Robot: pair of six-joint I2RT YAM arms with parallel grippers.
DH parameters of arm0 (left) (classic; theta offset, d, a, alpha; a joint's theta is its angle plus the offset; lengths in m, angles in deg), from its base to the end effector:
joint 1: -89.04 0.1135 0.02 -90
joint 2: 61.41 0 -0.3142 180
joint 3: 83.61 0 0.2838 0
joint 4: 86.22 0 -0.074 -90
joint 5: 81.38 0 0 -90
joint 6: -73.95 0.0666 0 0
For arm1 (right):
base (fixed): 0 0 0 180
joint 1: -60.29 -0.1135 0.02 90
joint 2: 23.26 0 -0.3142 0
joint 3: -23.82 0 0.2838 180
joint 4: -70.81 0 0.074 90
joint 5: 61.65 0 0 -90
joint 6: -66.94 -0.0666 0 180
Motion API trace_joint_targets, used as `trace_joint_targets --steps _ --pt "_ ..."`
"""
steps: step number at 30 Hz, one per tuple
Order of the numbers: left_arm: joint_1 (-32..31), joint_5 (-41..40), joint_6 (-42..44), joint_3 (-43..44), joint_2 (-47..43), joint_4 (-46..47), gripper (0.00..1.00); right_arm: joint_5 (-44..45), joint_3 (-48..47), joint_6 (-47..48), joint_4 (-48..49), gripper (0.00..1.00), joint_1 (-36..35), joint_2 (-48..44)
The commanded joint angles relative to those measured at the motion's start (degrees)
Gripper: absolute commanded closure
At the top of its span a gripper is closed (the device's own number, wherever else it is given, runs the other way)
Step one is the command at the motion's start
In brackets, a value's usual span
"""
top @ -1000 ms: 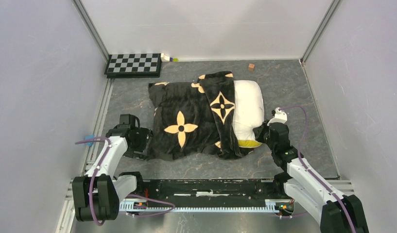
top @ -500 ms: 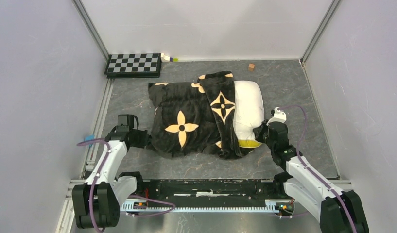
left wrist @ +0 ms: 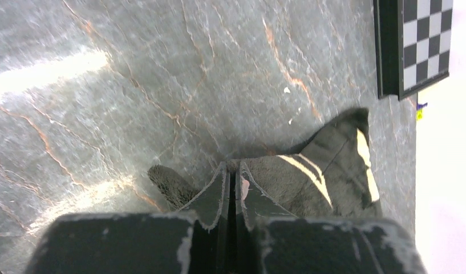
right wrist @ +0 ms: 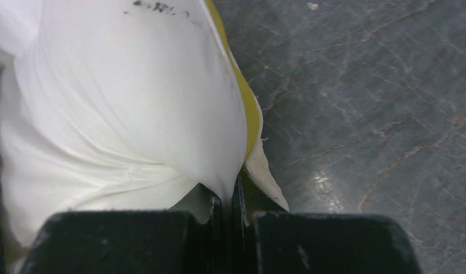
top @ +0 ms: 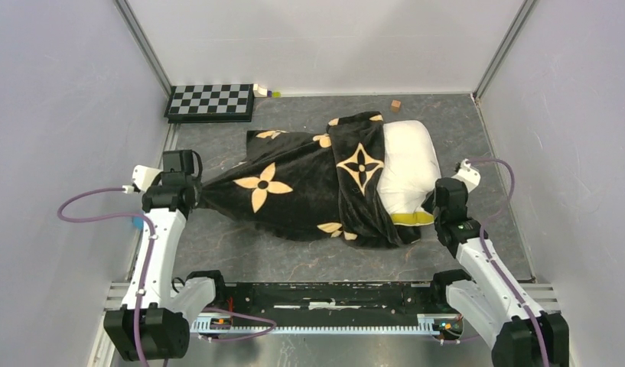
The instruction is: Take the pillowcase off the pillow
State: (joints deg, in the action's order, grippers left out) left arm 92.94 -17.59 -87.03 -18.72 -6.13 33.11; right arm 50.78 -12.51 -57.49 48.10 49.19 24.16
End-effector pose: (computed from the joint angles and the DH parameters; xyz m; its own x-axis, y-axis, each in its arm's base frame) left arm 0.2024 0.0433 0.3151 0.0666 -0.8456 -0.5296 -0.8438 0.2355 -0.4822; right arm 0.1997 0.0133 0.2149 -0.3750 0.4590 -0.8054 0.4185 0.8591 0.2948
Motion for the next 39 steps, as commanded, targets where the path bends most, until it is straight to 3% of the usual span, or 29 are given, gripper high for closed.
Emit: trace_joint_targets --steps 1,9,18,22,24,25,27,29,32,39 --pt "2.38 -12.78 2.21 6.36 3.37 -4.08 0.98 7.97 -4.48 -4.39 -1.94 1.00 8.01 -0.91" --pt "8.55 -13.77 3.22 9.72 3.58 -6.02 0.98 3.90 -5.36 -7.28 -4.16 1.00 20.96 -3.04" --pt "11.80 -20.65 -1.17 9.51 -0.28 -10.00 0.98 -0.35 -3.74 -9.58 -4.09 1.00 29.13 -5.14" --pt "11.82 -17.60 -0.42 8.07 -0.84 -7.88 0.96 -4.35 -2.38 -10.28 -0.82 1.00 29.71 -6.32" --pt "11.83 -11.60 3.51 6.54 -0.55 -3.72 0.83 -8.99 -1.49 -9.18 1.71 1.00 29.78 -5.54" --pt "11.77 -6.55 5.13 5.34 -0.51 -0.29 0.69 -11.58 -1.22 -8.55 2.61 1.00 29.70 -4.96" --pt "11.82 3.25 8.93 2.78 -0.41 5.63 0.26 -16.00 -0.31 -7.48 4.47 1.00 29.68 -3.15" --pt "11.83 10.76 9.96 0.93 -0.27 8.73 0.09 -19.43 0.32 -6.57 5.58 1.00 29.78 -1.51" --pt "11.74 20.21 10.88 -1.40 -0.10 11.06 0.01 -22.09 1.02 -5.07 5.67 1.00 29.73 0.55" --pt "10.73 38.04 7.62 -9.40 -1.67 13.79 0.02 -24.07 4.69 -4.02 8.42 1.00 29.68 0.38"
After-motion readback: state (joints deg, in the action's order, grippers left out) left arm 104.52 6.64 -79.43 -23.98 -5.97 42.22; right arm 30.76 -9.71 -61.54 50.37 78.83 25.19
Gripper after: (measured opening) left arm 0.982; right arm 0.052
